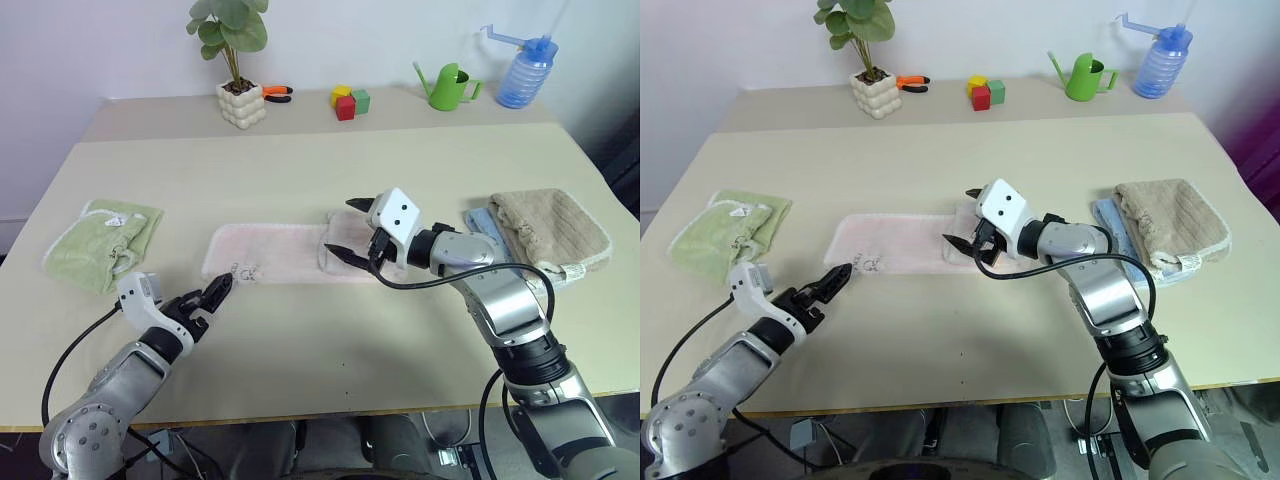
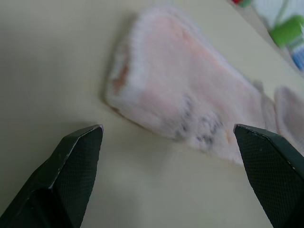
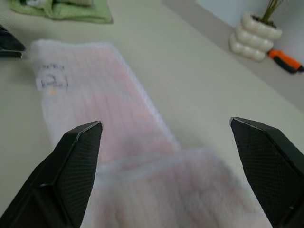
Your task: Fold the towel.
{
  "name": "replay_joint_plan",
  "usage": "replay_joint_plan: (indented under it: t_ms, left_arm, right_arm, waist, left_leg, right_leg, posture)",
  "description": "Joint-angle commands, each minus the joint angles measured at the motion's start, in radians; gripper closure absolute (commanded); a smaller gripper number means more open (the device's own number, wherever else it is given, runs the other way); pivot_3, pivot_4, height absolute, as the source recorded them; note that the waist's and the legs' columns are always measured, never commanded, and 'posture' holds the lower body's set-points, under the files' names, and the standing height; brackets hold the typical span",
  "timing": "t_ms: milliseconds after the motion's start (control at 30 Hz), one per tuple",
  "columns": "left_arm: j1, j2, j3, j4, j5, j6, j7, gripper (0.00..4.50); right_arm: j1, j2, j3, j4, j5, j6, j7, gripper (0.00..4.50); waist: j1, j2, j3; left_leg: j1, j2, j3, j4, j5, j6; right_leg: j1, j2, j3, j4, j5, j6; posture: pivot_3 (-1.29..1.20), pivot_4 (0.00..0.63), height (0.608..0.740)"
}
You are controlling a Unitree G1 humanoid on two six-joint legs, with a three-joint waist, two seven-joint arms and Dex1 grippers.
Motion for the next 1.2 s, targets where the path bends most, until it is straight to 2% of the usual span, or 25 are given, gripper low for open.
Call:
replay_joint_plan:
  t_ms: [33,133,300,433,600,633,800,900,1033,1133,1200]
  left_arm:
    - [-0.063,-0.010,0.013,0.043,-0.084,-0.006,0.101,0.00]
    - [-0.144,-0.030,0.001,0.126,-0.131,-0.016,0.161,0.00]
    - [-0.230,-0.050,-0.040,0.228,-0.099,-0.029,0.183,0.00]
    - [-0.245,-0.048,-0.044,0.249,-0.092,-0.048,0.168,1.73]
    - [-0.246,-0.053,-0.033,0.240,-0.103,-0.089,0.133,4.37]
    - [-0.244,-0.052,-0.027,0.231,-0.103,-0.103,0.122,4.48]
    - [-0.249,0.003,0.021,0.173,-0.083,-0.189,0.035,4.48]
    - [-0.254,0.123,0.047,0.163,-0.031,-0.213,-0.053,4.48]
    - [-0.277,0.223,0.071,0.179,-0.023,-0.237,-0.146,4.48]
    - [-0.285,0.318,0.001,0.140,0.050,-0.234,-0.279,4.48]
    - [-0.289,0.349,-0.045,0.122,0.084,-0.233,-0.338,4.48]
  right_arm:
    - [-0.029,0.019,-0.007,-0.040,0.000,-0.025,-0.004,0.01]
    - [-0.029,0.031,-0.001,-0.043,-0.009,-0.033,-0.010,0.01]
    - [-0.011,0.037,0.003,-0.063,-0.031,-0.038,-0.025,0.01]
    - [0.016,0.034,0.005,-0.096,-0.038,-0.025,-0.035,0.00]
    - [0.060,0.045,0.020,-0.152,-0.037,0.004,-0.053,0.00]
    - [0.065,0.047,0.022,-0.160,-0.037,0.009,-0.056,0.00]
    - [0.080,0.040,0.013,-0.167,-0.034,0.027,-0.061,0.00]
    - [0.083,0.029,-0.009,-0.147,-0.036,0.032,-0.068,0.00]
    - [0.081,0.029,-0.026,-0.114,-0.038,0.022,-0.081,0.00]
    - [0.076,0.034,-0.026,-0.081,-0.048,0.010,-0.091,0.00]
    - [0.074,0.037,-0.023,-0.071,-0.050,0.006,-0.096,0.00]
  waist:
    - [0.000,0.000,0.000]
    - [0.001,0.000,0.000]
    - [0.001,0.000,0.000]
    - [0.000,0.000,-0.001]
    - [-0.001,-0.001,0.000]
    - [-0.001,-0.001,0.000]
    - [-0.002,-0.001,0.000]
    - [-0.002,-0.001,0.000]
    - [-0.001,-0.001,0.000]
    - [-0.001,-0.002,0.000]
    - [-0.001,-0.002,0.000]
  left_leg:
    - [0.000,0.000,0.000,0.000,0.001,-0.001]
    - [0.000,0.000,0.000,0.000,0.001,-0.002]
    - [0.000,-0.001,0.000,0.000,0.003,-0.006]
    - [0.000,-0.001,0.000,0.000,0.003,-0.006]
    - [0.000,0.000,-0.001,0.000,0.003,-0.006]
    - [0.000,0.000,-0.001,0.000,0.003,-0.006]
    - [0.000,0.000,-0.001,0.000,0.003,-0.006]
    - [0.000,0.000,0.000,0.000,0.003,-0.006]
    - [0.000,0.000,0.000,-0.001,0.003,-0.006]
    - [-0.001,0.000,-0.001,-0.001,0.003,-0.006]
    - [-0.001,0.000,0.000,-0.001,0.003,-0.005]
  right_leg:
    - [0.000,0.000,0.000,0.000,0.000,0.000]
    - [0.000,0.000,0.000,0.000,0.000,0.000]
    - [0.001,0.000,0.000,0.000,0.000,0.000]
    - [0.001,0.000,0.000,0.000,0.000,0.000]
    - [0.000,0.000,0.000,0.000,0.000,0.000]
    - [0.000,0.000,0.000,0.000,0.000,0.000]
    - [0.000,0.000,0.000,0.000,0.000,0.000]
    - [0.000,0.001,0.000,0.000,0.000,0.000]
    - [-0.001,0.001,0.000,0.000,0.000,0.000]
    - [-0.001,0.001,0.000,0.000,0.000,0.000]
    - [0.000,0.001,0.000,-0.001,0.000,0.000]
  posture:
    - [0.00,0.150,0.732]
    - [0.00,0.150,0.732]
    - [0.00,0.150,0.732]
    - [0.00,0.150,0.732]
    - [0.00,0.150,0.732]
    - [0.00,0.150,0.732]
    - [0.00,0.150,0.732]
    - [0.00,0.150,0.732]
    - [0.00,0.150,0.732]
    - [0.00,0.150,0.732]
    - [0.00,0.150,0.732]
